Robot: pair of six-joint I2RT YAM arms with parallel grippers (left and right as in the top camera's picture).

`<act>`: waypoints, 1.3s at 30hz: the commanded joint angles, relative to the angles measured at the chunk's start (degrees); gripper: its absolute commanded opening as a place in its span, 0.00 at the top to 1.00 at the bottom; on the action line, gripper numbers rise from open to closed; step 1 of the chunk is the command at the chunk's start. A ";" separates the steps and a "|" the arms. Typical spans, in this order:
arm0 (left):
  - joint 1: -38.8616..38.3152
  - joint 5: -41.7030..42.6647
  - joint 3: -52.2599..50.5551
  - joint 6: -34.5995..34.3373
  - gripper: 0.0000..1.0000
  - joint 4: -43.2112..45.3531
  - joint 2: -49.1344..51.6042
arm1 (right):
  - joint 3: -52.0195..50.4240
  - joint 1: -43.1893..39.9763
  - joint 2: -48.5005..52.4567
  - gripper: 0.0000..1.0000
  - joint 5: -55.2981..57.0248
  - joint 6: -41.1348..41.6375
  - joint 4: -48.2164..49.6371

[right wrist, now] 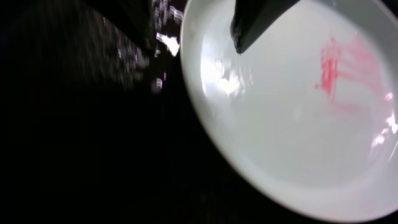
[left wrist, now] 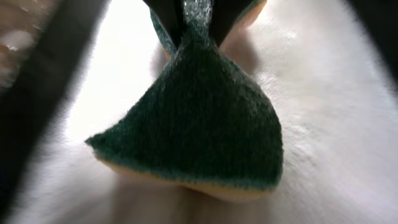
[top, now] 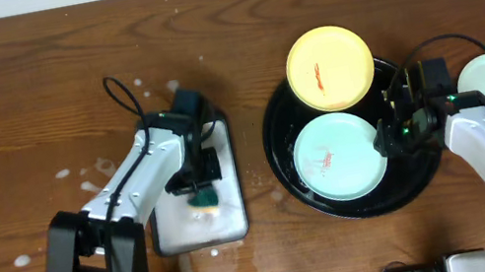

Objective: Clean dirty plates on tray and stack at the side
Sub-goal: 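Grasp the sponge with the left gripper and carry it to the plate, then scrub the pale green plate with the sponge in the left gripper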

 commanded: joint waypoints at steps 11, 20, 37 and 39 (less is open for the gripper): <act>-15.54 9.18 8.11 -4.46 0.92 9.92 -9.09 | -0.50 -0.70 11.43 0.99 -4.26 -4.57 7.17; -28.57 9.18 8.11 -13.51 0.93 27.74 4.09 | -0.55 -0.13 12.00 0.99 -1.33 -1.31 7.28; -28.28 -10.54 8.87 -13.16 0.93 20.68 17.27 | -0.55 0.35 12.00 0.99 -1.36 -1.55 4.81; -28.06 -14.38 9.07 -11.63 0.93 17.55 17.27 | -0.55 0.33 12.00 0.99 -1.33 -1.79 4.70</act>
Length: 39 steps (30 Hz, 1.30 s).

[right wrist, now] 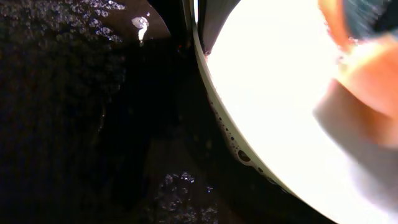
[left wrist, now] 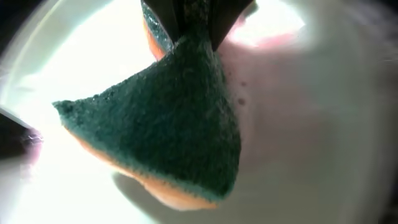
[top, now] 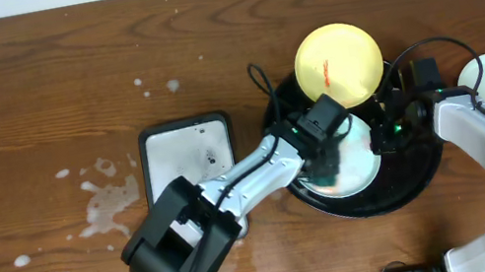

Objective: Clean dirty plates on tray and stack at the side
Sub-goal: 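Scrub the pale green plate with the sponge in the left gripper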

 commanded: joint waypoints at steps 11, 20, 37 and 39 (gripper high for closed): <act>2.19 -10.99 -0.85 5.05 0.92 -4.37 2.49 | -1.11 0.92 2.69 0.99 3.98 0.42 -0.63; 1.25 18.58 -0.87 -8.00 0.92 15.54 5.86 | -1.11 0.92 2.69 0.99 3.96 0.42 -0.68; 0.94 -0.92 -0.87 0.76 0.87 5.38 7.43 | -1.11 0.92 2.69 0.99 3.96 0.39 -1.33; 1.88 -6.32 -0.87 0.74 0.89 1.14 7.43 | -1.11 0.94 2.69 0.99 3.96 0.39 -1.31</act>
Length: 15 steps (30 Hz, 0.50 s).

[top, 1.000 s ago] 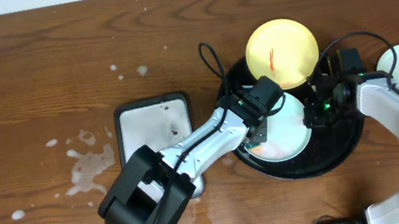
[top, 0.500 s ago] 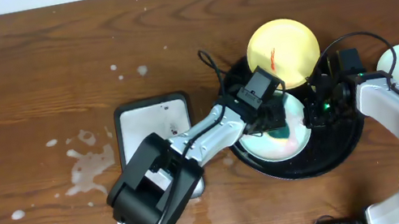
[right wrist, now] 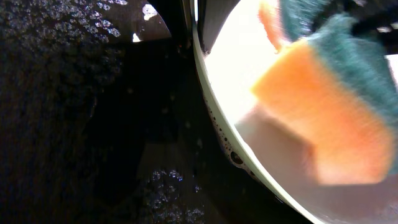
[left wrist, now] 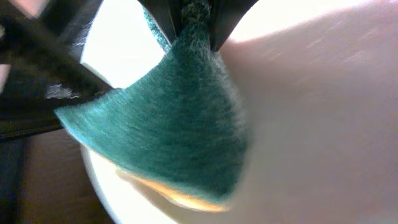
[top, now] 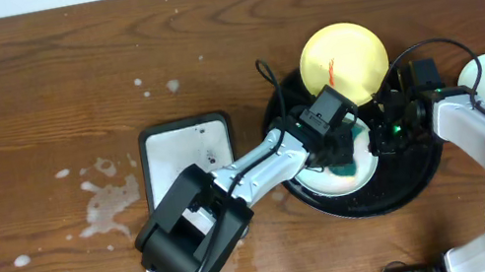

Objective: Clean dirty plates on tray and stack at the side
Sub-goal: 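Scrub the pale green plate with the sponge in the left gripper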

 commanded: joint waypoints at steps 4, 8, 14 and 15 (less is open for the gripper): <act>3.30 -26.84 -2.80 1.70 0.92 -16.13 2.82 | -1.20 0.79 2.43 0.99 5.07 0.07 -0.57; 3.80 -36.96 0.61 1.73 0.92 -22.84 2.82 | -1.20 0.79 2.45 0.99 5.07 0.07 -0.52; 3.78 -30.01 3.45 2.16 0.92 -19.85 2.82 | -1.20 0.76 2.43 0.99 5.09 0.07 -0.52; 3.80 -26.01 3.41 2.14 0.92 -18.27 2.82 | -1.20 0.76 2.45 0.99 5.07 0.07 -0.52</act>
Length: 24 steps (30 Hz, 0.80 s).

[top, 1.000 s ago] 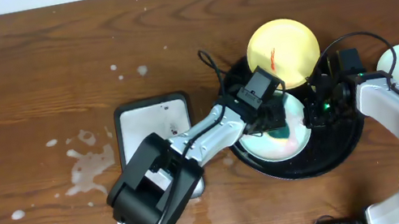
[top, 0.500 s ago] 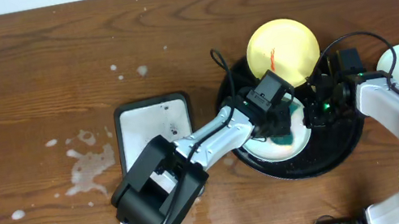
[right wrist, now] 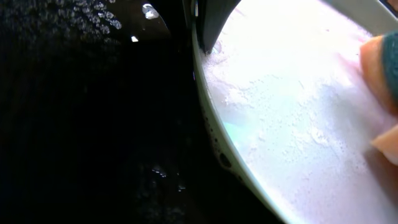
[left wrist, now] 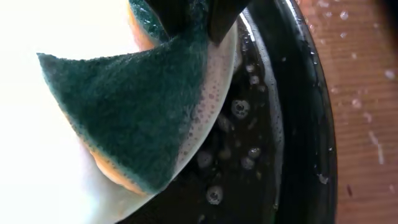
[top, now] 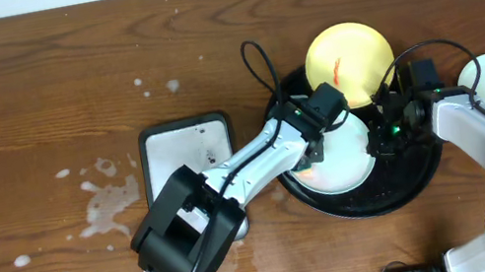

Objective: Clean dirty plates on tray and stack at the side
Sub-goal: 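Scrub the pale green plate with the sponge in the left gripper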

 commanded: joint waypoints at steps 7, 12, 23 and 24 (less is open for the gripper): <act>0.92 24.26 -1.92 -0.98 0.88 16.13 3.39 | -1.20 0.76 2.23 0.99 6.21 -0.04 0.04; -3.10 26.12 -1.92 0.15 0.84 21.73 3.41 | -1.20 0.76 2.21 0.99 6.21 -0.04 0.02; -2.03 10.12 -2.01 0.26 0.92 7.28 3.39 | -1.20 0.79 2.21 0.99 6.21 -0.04 0.02; -1.75 6.88 -2.01 0.09 0.92 5.55 3.37 | -1.20 0.76 2.21 0.99 6.21 -0.04 0.04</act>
